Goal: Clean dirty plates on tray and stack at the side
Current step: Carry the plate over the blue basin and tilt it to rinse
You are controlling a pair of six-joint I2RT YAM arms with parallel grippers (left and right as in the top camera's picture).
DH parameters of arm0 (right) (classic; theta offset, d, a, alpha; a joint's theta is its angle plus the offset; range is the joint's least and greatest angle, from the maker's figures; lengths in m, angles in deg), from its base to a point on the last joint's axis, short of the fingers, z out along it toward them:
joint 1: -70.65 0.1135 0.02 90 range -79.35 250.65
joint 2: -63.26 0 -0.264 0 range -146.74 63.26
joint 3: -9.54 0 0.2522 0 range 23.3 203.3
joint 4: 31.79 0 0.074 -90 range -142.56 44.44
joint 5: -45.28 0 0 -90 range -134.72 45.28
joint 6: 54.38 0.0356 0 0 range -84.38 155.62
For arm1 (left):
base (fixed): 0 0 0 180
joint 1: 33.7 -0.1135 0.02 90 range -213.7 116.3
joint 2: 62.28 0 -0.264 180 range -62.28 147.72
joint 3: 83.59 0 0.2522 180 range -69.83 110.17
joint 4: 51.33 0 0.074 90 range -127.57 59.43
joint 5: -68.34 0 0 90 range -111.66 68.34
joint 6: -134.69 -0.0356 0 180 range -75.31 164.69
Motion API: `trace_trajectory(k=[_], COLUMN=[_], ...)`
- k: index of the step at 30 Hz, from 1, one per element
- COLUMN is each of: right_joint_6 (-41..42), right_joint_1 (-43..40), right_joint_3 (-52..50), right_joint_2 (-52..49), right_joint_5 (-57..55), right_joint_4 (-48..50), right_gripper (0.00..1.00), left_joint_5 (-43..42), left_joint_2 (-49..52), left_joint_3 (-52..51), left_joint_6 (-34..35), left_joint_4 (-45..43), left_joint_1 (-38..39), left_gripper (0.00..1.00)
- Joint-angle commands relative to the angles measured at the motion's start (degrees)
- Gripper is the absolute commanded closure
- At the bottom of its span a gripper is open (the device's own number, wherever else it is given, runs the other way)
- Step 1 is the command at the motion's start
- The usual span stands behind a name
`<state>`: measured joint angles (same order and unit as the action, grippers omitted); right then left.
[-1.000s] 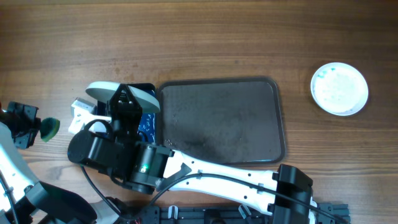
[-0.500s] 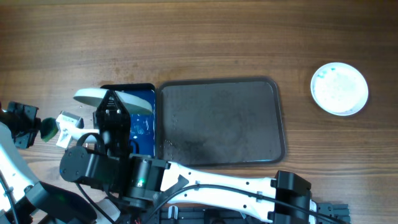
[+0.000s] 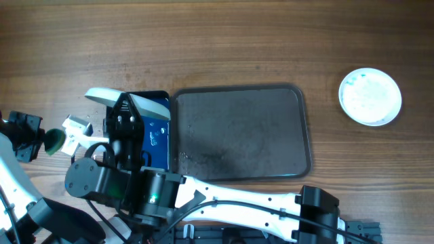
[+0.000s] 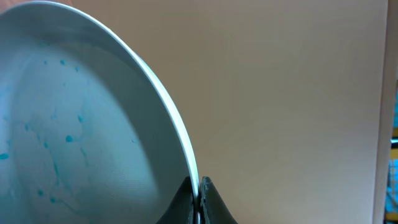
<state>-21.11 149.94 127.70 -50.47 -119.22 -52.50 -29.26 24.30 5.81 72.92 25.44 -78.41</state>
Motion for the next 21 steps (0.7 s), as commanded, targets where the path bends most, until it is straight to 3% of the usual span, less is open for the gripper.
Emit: trace_trajectory(k=[1,3,8,12,21], right_joint_6=[4.6,6.5,20.4,27.4,37.3], right_joint_1=[-0.6,-1.4,-5.6,-8.7,-9.7], right_joint_3=[1.3,1.2,1.2,1.2,1.2], right_joint_2=[-1.1,-1.2,-1.2,-1.2,-1.2], right_joint_5=[-5.2,-6.2,-8.2,1.8,14.9], right_joint_4=[2.6,2.2,-2.5,-12.0,-16.0], right_gripper=[0.96,0.96,0.96,0.96,0.96], left_joint_5=[-0.5,-0.6,-1.0,-2.0,-2.0], left_joint_2=[-1.2,-1.1,-1.1,-1.1,-1.1], left_joint_3=[1.0,1.0,1.0,1.0,1.0], left_joint_6=[0.8,0.8,0.8,0.8,0.7], left_joint_4=[0.0,0.0,0.5,0.4,0.0], left_joint_1=[-0.2,-0.2,-0.1,-0.1,-0.2], left_gripper=[0.96,0.96,0.96,0.96,0.96])
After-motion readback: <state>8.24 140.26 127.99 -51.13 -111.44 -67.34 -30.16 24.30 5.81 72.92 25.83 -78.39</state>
